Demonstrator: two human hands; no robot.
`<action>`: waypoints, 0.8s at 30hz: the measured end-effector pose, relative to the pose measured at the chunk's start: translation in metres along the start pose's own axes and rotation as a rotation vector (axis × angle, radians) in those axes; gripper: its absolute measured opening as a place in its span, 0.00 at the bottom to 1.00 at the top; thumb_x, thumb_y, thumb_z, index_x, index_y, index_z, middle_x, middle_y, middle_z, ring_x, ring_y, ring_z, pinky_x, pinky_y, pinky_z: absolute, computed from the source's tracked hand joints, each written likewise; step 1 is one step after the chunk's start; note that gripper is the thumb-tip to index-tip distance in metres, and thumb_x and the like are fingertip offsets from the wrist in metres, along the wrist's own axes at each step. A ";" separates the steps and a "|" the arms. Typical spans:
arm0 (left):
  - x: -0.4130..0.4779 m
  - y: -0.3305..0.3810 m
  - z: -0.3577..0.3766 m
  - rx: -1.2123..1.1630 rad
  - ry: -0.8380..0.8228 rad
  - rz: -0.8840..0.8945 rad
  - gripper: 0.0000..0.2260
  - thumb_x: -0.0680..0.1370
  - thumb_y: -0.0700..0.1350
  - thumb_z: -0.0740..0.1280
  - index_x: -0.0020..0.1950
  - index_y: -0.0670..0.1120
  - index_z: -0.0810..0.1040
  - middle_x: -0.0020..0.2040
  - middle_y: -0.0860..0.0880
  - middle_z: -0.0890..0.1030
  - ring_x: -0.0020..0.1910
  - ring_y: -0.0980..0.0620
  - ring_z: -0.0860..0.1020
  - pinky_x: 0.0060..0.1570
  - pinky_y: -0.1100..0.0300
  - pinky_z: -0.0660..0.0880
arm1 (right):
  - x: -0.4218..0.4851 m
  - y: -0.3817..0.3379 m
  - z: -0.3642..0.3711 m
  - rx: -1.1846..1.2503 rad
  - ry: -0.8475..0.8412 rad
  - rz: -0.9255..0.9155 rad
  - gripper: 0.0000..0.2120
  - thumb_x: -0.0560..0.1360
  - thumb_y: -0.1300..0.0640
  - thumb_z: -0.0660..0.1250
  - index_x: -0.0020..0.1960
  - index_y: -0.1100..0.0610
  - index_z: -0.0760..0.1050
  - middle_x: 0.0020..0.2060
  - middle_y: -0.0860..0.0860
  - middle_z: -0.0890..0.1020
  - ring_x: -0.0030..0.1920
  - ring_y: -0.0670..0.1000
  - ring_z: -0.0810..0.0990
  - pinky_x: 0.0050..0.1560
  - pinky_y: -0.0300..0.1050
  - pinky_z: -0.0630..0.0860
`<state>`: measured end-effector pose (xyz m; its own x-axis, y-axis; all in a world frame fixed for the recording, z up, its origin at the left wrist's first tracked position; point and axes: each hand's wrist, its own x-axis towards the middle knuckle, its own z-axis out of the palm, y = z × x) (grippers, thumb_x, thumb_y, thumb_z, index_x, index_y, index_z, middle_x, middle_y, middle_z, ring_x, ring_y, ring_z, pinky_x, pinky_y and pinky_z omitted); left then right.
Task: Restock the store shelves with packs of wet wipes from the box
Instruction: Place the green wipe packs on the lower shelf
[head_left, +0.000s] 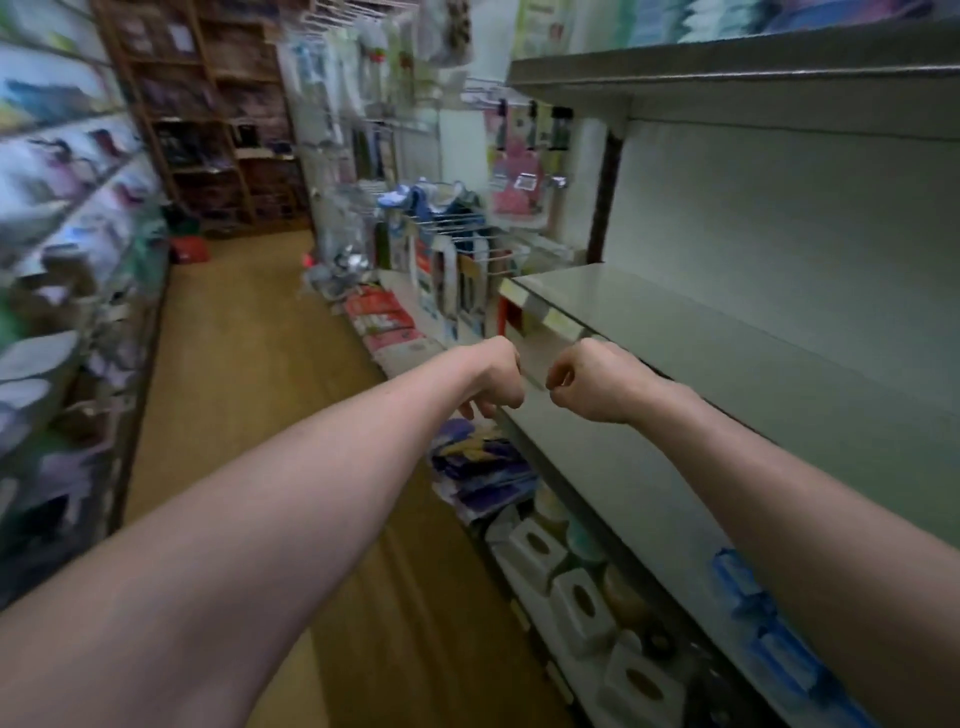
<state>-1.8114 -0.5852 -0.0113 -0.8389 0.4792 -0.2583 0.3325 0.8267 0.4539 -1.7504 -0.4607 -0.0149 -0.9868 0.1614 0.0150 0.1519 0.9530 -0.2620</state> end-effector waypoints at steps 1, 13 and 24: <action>-0.005 -0.020 -0.006 0.001 0.013 -0.035 0.19 0.78 0.39 0.64 0.70 0.44 0.70 0.56 0.42 0.80 0.45 0.49 0.81 0.37 0.57 0.80 | 0.006 -0.020 0.007 0.002 -0.011 -0.032 0.08 0.76 0.57 0.65 0.53 0.52 0.81 0.49 0.50 0.82 0.49 0.51 0.80 0.51 0.47 0.79; -0.078 -0.231 -0.041 -0.150 0.156 -0.673 0.20 0.78 0.43 0.65 0.70 0.43 0.70 0.56 0.41 0.81 0.49 0.46 0.82 0.50 0.49 0.81 | 0.061 -0.231 0.111 -0.048 -0.276 -0.551 0.06 0.76 0.56 0.65 0.51 0.55 0.79 0.41 0.50 0.80 0.40 0.50 0.79 0.36 0.40 0.76; -0.191 -0.369 0.018 -0.391 0.219 -1.109 0.15 0.76 0.44 0.67 0.61 0.41 0.76 0.47 0.38 0.83 0.35 0.46 0.79 0.35 0.55 0.79 | 0.017 -0.358 0.213 -0.131 -0.572 -1.026 0.11 0.79 0.59 0.61 0.58 0.57 0.77 0.53 0.55 0.80 0.53 0.55 0.78 0.50 0.46 0.76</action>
<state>-1.7662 -0.9768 -0.1447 -0.6539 -0.5302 -0.5397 -0.7407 0.5940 0.3139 -1.8334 -0.8540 -0.1261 -0.5271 -0.8017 -0.2820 -0.7549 0.5941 -0.2780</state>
